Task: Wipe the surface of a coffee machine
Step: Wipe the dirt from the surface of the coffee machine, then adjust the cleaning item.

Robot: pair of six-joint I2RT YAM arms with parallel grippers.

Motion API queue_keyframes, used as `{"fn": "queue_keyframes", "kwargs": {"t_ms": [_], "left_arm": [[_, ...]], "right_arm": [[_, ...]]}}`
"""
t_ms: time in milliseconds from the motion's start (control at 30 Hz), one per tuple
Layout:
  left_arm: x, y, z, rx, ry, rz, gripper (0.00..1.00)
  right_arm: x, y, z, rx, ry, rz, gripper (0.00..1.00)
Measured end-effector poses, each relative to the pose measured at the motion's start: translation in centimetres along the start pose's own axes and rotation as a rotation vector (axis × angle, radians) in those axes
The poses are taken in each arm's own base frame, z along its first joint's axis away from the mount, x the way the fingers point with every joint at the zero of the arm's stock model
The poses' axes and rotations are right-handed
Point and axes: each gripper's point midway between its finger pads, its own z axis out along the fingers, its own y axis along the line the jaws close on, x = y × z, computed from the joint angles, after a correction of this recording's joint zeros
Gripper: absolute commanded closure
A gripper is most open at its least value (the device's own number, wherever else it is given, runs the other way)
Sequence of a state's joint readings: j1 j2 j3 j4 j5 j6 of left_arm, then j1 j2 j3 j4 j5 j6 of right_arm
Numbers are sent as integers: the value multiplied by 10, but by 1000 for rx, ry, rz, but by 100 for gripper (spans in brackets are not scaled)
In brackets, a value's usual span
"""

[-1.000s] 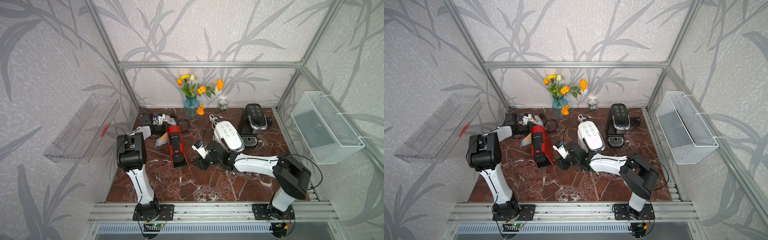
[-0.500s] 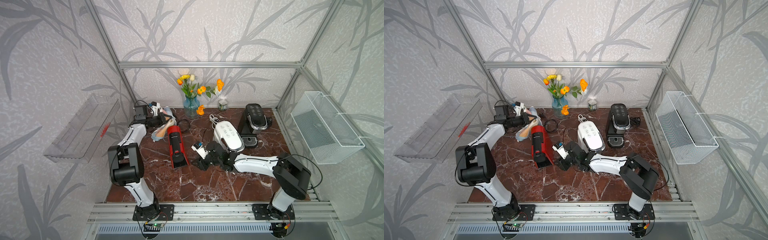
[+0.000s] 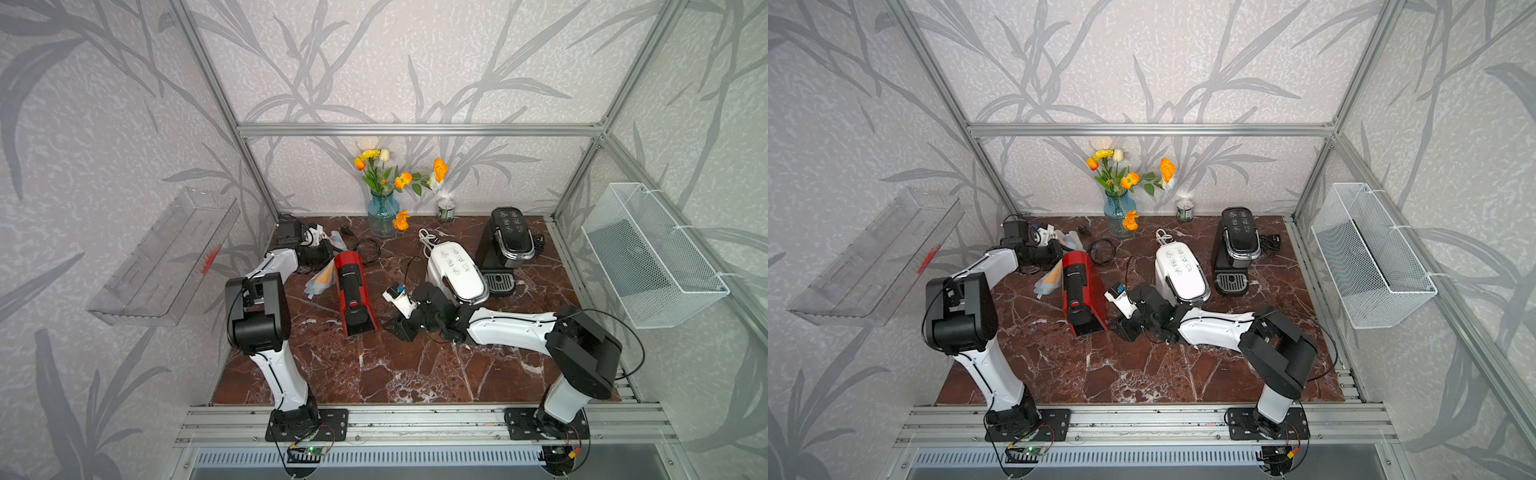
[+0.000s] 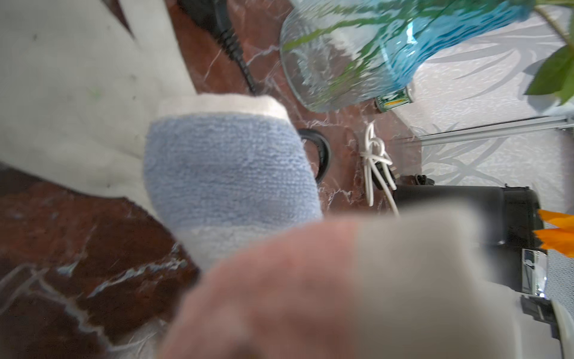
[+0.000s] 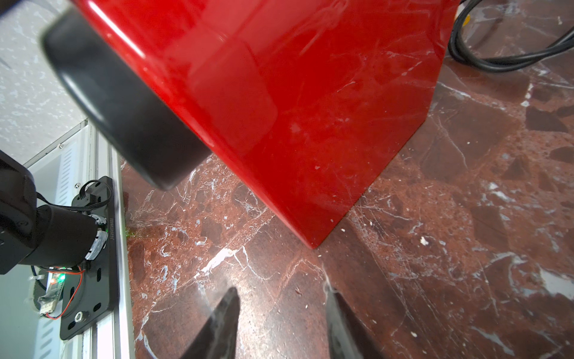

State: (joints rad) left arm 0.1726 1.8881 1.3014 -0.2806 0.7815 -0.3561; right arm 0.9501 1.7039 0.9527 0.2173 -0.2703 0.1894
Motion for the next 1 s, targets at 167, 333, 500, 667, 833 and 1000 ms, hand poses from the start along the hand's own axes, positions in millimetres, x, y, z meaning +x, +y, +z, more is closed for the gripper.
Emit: {"fn": "queue_keyframes", "kwargs": {"t_ms": [167, 333, 500, 667, 833, 1000], "left_arm": [[2, 2, -16, -68, -61, 1, 100], [-2, -17, -62, -103, -215, 1, 100], [7, -59, -98, -7, -277, -23, 100], [18, -90, -122, 51, -288, -25, 100], [23, -116, -147, 98, -328, 1, 100], [30, -142, -161, 163, -344, 47, 100]], "right_arm": [[0, 0, 0, 0, 1, 0, 54], [0, 0, 0, 0, 1, 0, 54], [0, 0, 0, 0, 2, 0, 54], [0, 1, 0, -1, 0, -1, 54], [-3, 3, -5, -2, -5, -2, 54], [-35, 16, -23, -27, -73, 7, 51]]}}
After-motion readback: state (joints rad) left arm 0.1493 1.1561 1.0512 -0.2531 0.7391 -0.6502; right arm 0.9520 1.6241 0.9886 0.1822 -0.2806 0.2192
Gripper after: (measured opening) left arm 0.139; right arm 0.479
